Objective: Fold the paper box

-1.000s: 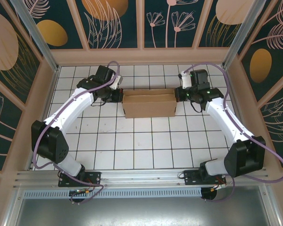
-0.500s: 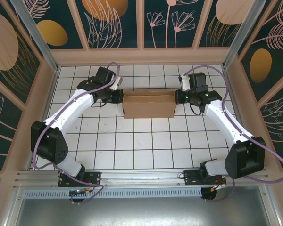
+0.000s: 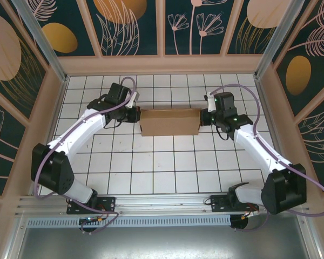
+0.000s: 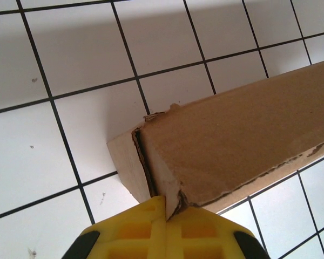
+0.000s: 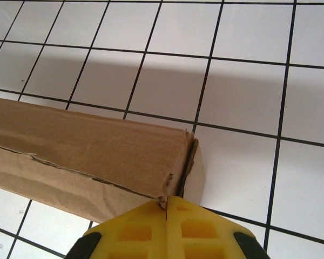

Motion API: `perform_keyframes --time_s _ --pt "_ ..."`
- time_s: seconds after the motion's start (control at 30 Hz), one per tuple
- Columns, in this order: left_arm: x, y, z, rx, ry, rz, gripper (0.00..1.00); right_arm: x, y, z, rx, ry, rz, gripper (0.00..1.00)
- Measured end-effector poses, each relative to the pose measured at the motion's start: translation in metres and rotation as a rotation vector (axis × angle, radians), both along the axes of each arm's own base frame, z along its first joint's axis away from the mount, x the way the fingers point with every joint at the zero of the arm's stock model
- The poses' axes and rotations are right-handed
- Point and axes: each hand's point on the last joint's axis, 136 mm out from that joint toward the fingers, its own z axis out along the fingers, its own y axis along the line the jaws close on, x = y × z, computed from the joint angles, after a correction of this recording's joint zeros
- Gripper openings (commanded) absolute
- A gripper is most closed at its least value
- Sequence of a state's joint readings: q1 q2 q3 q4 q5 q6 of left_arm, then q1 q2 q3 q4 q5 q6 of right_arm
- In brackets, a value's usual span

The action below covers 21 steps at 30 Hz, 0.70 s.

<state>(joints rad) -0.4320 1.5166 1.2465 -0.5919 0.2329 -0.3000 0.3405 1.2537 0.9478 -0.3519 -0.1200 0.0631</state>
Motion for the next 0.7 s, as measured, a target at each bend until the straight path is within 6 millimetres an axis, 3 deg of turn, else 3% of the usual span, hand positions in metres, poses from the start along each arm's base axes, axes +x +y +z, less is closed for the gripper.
perform_keyframes --time_s 0.17,0.27,0.4,0.7 --pt "-0.008 -0.001 -0.001 -0.063 -0.034 0.017 0.11 -0.005 -0.002 -0.003 0.022 -0.039 -0.021 0.0" --pt "-0.009 0.0 -0.005 -0.077 -0.038 0.033 0.3 -0.002 -0.002 -0.003 0.031 -0.055 -0.03 0.0" --pt "-0.009 0.006 -0.007 -0.07 -0.035 0.06 0.47 0.0 -0.004 -0.002 0.03 -0.062 -0.051 0.0" --pt "-0.017 0.01 0.008 -0.066 -0.066 0.06 0.53 0.001 -0.005 -0.004 0.011 -0.066 -0.07 0.0"
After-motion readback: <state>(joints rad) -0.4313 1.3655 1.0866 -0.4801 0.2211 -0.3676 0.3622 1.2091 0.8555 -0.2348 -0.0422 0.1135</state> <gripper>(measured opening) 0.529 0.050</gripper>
